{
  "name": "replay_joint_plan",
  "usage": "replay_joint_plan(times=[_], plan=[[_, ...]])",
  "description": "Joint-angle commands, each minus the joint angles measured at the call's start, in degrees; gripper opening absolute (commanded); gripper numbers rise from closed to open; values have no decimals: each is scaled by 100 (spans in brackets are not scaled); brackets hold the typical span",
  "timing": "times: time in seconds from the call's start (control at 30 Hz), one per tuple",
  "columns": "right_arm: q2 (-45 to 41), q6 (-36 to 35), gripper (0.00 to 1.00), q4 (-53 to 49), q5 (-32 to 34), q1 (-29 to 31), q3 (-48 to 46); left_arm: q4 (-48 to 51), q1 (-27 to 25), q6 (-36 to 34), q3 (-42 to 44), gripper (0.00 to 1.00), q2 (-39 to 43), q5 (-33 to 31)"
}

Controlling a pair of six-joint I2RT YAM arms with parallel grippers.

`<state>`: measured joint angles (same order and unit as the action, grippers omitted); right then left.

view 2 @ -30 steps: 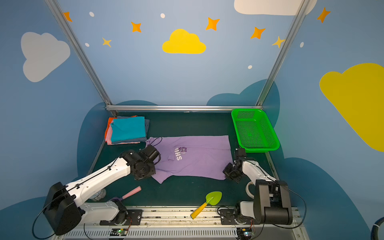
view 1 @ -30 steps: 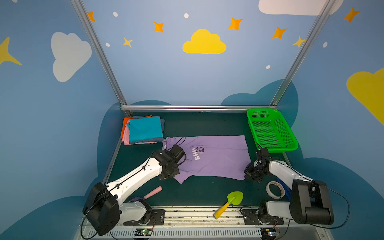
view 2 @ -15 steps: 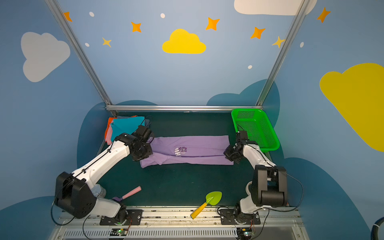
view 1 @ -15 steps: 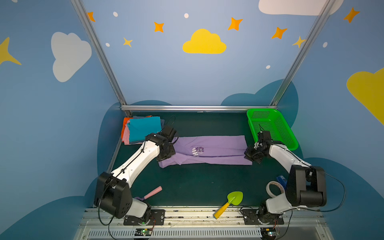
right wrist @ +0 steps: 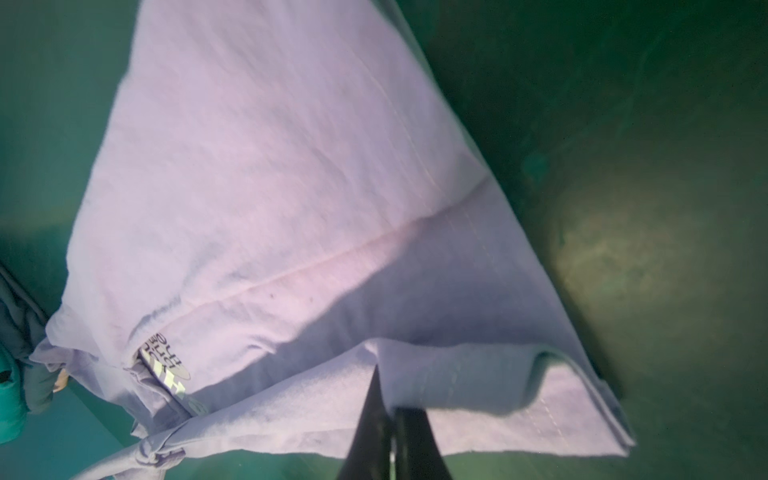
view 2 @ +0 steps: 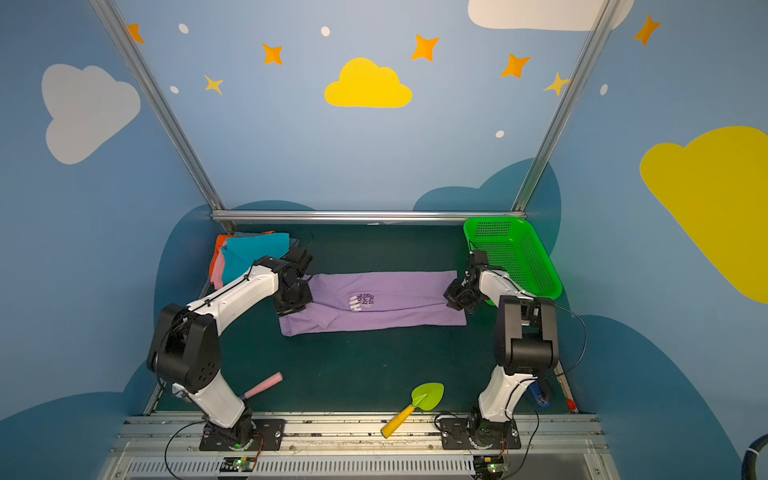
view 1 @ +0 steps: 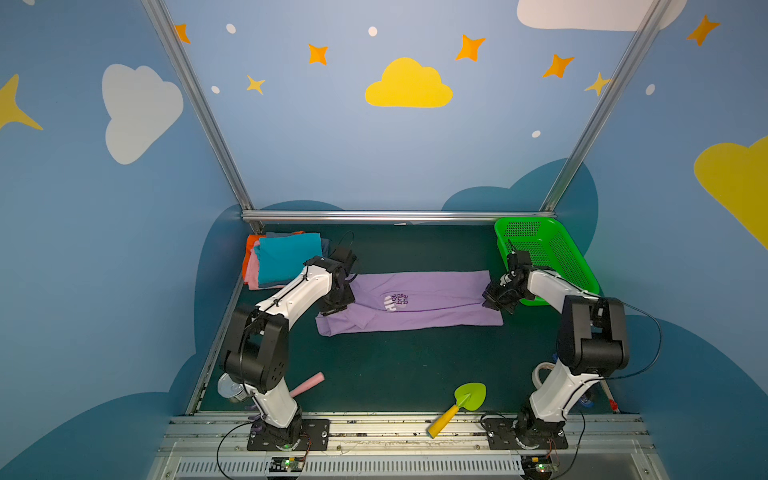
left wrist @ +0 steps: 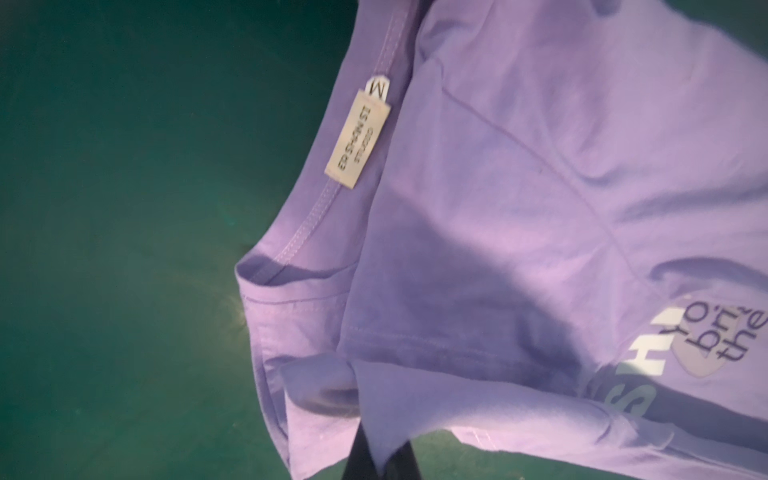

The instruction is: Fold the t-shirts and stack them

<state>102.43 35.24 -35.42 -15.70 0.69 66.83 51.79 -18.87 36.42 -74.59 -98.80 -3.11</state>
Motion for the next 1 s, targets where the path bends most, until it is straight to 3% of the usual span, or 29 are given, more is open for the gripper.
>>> replay_joint_plan(times=[0.0,0.13,0.23,0.33,0.53,0.73,0.83,0.9,0.97], plan=[[118,-36,9,-172,142,48,229,-6,85,-23,-274,12,-232,-151],[107,-35,24,-280,188,148,453,-12,145,-40,-658,22,-672,-414],[43,-59,29,-437,275,263,717,28,280,-46,-1039,30,-1104,-485],[-126,-108,30,-632,453,423,988,297,400,-57,-1638,25,-1468,-487],[-730,-513,25,-937,1433,1186,1262,493,390,-87,-1966,26,-1053,-679],[-1046,-1204,24,-643,2106,2314,1011,530,354,57,-1143,25,-87,-726],[-845,-1352,17,-607,2102,2893,1039,241,286,95,-399,22,357,-383],[-583,-1404,2,-551,1869,3271,1108,121,195,191,8,21,520,-203],[-268,-1421,0,-514,1658,3614,1215,14,67,262,302,21,592,-39]])
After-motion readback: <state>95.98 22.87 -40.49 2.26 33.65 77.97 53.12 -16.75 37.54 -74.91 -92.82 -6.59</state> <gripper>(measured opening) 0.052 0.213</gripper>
